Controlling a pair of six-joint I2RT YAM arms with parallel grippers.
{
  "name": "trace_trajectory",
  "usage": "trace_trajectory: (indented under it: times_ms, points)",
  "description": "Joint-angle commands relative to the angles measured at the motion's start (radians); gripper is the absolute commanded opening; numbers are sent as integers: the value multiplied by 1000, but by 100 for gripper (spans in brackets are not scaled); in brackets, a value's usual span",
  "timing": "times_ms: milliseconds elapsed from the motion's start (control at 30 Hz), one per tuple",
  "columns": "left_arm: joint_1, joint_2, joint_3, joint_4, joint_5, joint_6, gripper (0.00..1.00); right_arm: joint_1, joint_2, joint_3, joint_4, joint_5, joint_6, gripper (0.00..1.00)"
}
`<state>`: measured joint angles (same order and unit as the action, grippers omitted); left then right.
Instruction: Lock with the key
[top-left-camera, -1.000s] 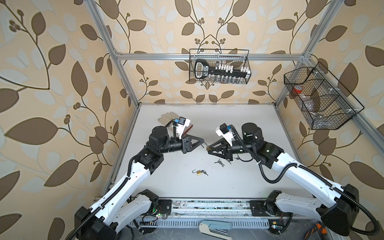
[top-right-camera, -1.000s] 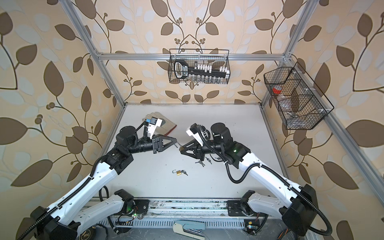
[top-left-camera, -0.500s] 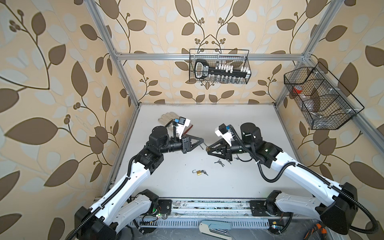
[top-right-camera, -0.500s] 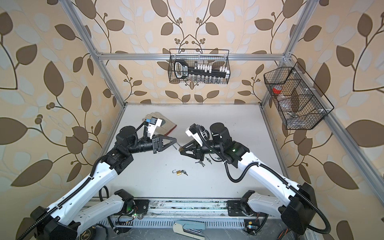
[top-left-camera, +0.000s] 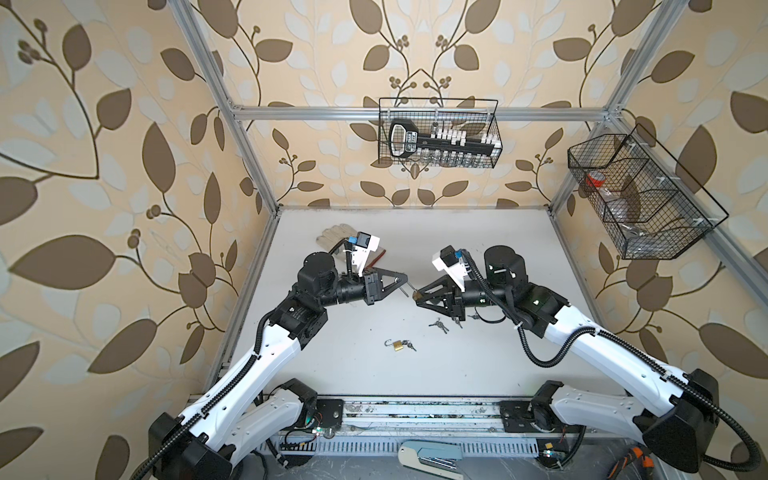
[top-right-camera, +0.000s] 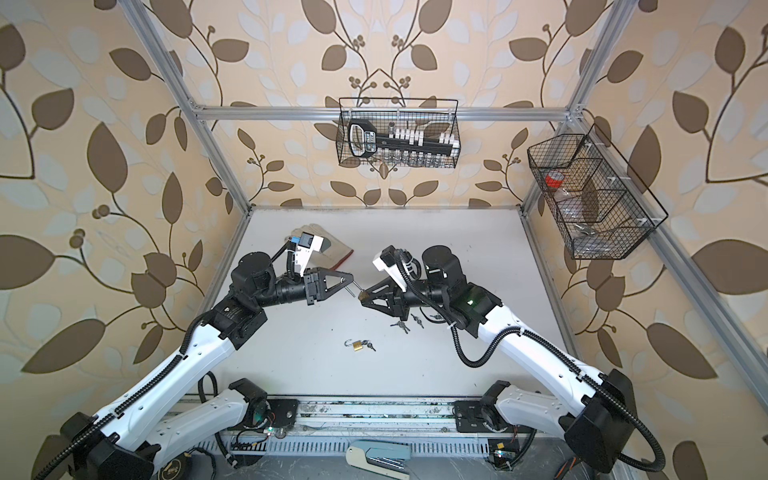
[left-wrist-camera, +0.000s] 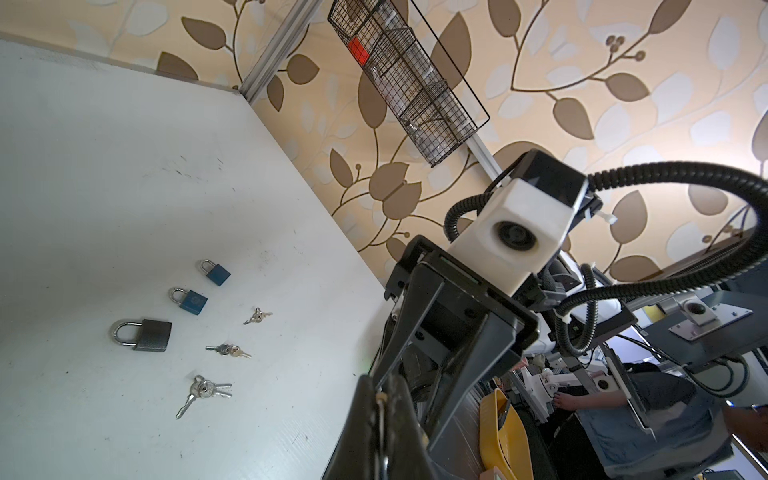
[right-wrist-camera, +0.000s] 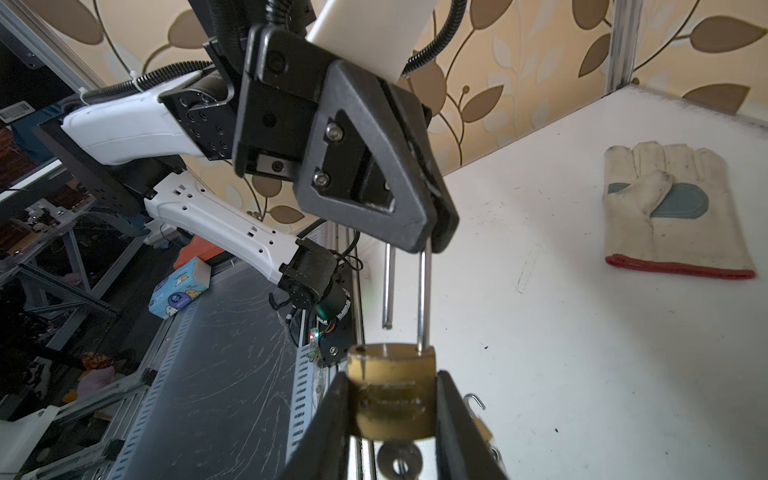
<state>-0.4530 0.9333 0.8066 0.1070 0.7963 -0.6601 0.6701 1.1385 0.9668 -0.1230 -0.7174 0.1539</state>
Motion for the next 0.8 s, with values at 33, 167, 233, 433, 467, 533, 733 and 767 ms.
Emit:
trace_trajectory:
  times_ms: [33,167,233,433,467,533,733,767]
  points:
    - [-6,-15,61,57,-22,-35,0,-1,-53,-17,79,44,-10,41]
    - [-6,-17,64,71,-33,-65,0,-1,-175,-126,231,221,33,60]
    - [-6,-22,56,98,-43,-92,0,-2,-230,-178,301,318,69,64]
    - [-9,-40,31,200,-53,-175,0,-44,-277,-213,339,320,145,59]
    - [-13,-42,25,218,-56,-188,0,-65,-274,-221,372,260,171,58]
    - [-21,-43,22,242,-60,-197,0,-105,-264,-236,441,156,217,56]
    - [-67,-42,20,300,-66,-234,0,-154,-204,-261,673,-87,350,56]
    - [-75,-40,20,310,-66,-236,0,-153,-168,-250,721,-138,384,57]
